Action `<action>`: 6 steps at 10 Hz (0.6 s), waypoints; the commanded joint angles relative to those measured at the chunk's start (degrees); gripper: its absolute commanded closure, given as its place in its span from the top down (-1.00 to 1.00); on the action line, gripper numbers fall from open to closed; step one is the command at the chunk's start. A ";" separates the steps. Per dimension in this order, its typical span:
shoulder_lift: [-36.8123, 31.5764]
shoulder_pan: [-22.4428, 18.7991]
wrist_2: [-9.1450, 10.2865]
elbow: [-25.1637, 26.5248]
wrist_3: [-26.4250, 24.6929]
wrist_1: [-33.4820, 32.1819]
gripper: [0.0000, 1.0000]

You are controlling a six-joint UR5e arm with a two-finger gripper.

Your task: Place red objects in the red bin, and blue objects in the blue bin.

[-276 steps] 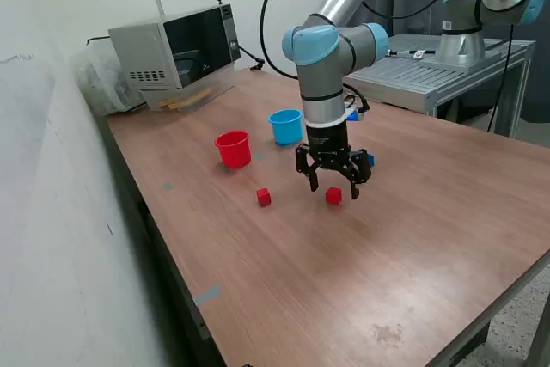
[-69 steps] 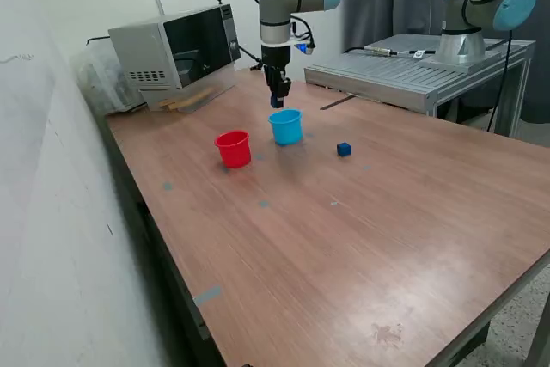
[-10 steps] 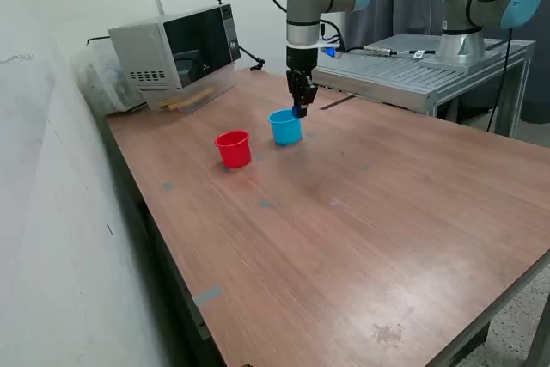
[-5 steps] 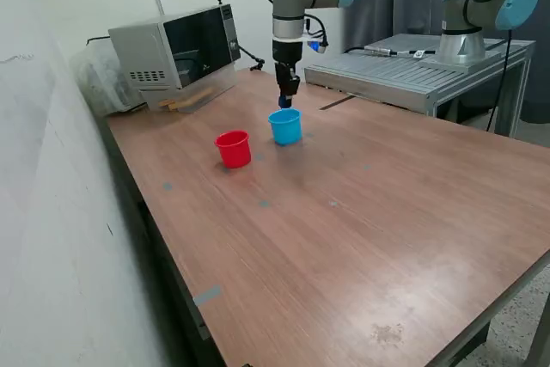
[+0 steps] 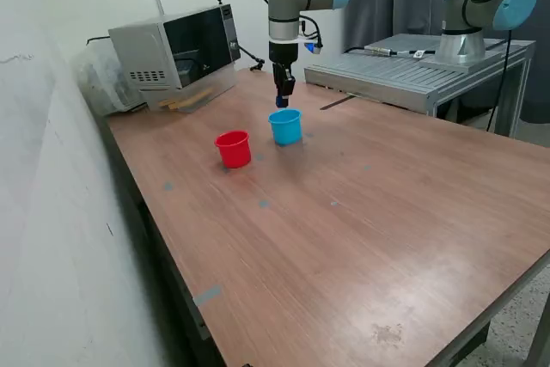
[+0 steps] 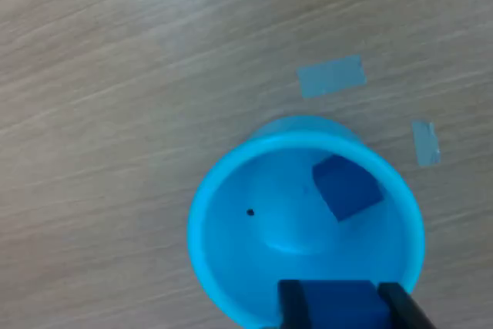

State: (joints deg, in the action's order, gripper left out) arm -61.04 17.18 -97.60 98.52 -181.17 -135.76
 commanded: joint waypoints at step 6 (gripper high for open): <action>-6.61 -2.14 0.04 4.55 1.87 1.54 1.00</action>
State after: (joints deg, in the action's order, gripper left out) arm -63.14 16.53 -97.61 100.14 -180.26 -135.37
